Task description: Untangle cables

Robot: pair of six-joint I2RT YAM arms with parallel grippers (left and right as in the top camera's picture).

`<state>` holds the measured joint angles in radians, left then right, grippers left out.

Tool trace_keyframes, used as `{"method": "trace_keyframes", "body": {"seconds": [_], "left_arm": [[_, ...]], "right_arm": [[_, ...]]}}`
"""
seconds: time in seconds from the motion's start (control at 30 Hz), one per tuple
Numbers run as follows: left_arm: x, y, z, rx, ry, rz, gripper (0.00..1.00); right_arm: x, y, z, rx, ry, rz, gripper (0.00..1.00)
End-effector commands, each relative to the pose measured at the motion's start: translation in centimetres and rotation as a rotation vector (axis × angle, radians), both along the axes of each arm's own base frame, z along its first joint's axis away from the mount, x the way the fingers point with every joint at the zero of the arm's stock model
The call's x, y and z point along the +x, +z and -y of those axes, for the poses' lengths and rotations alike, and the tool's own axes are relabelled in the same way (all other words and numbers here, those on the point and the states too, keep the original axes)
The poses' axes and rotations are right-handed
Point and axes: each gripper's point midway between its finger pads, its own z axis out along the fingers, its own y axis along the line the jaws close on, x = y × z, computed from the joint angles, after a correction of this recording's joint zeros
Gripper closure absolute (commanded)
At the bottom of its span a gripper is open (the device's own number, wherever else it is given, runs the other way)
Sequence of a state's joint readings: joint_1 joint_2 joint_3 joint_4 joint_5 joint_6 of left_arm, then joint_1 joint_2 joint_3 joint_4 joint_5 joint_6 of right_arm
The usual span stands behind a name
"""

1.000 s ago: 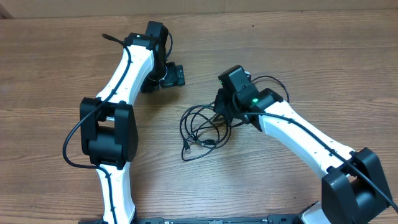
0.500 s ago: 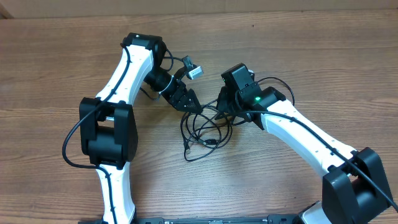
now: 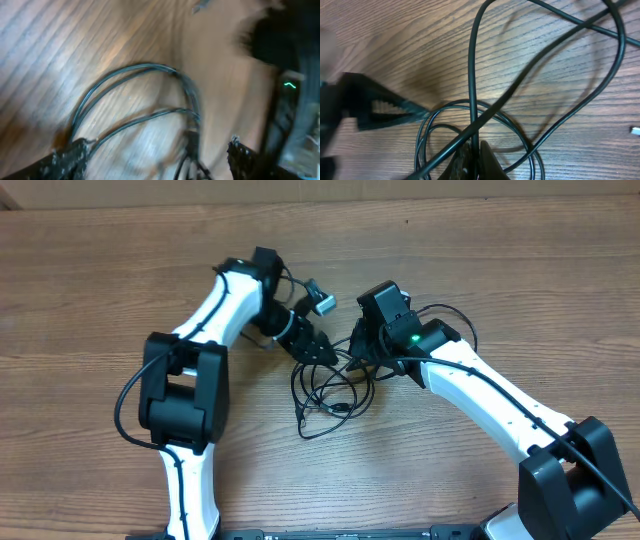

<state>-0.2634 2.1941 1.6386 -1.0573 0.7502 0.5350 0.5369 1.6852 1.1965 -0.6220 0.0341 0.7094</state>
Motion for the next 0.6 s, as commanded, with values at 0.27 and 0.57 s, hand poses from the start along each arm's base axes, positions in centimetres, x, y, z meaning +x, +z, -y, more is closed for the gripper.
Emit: {"method": "trace_keyframes", "body": {"seconds": [0.27,0.57], "left_arm": [[3.1,-4.9,-8.9,0.688,0.570,-0.012,0.11],[1.5,-6.0,-9.5,0.726,0.493,-0.022,0.22]], "right_arm": [[0.4,1.0,0.4,-0.002,-0.008,0.033,0.96],[0.4,1.0,0.4,-0.002,-0.008,0.033,0.96]]}}
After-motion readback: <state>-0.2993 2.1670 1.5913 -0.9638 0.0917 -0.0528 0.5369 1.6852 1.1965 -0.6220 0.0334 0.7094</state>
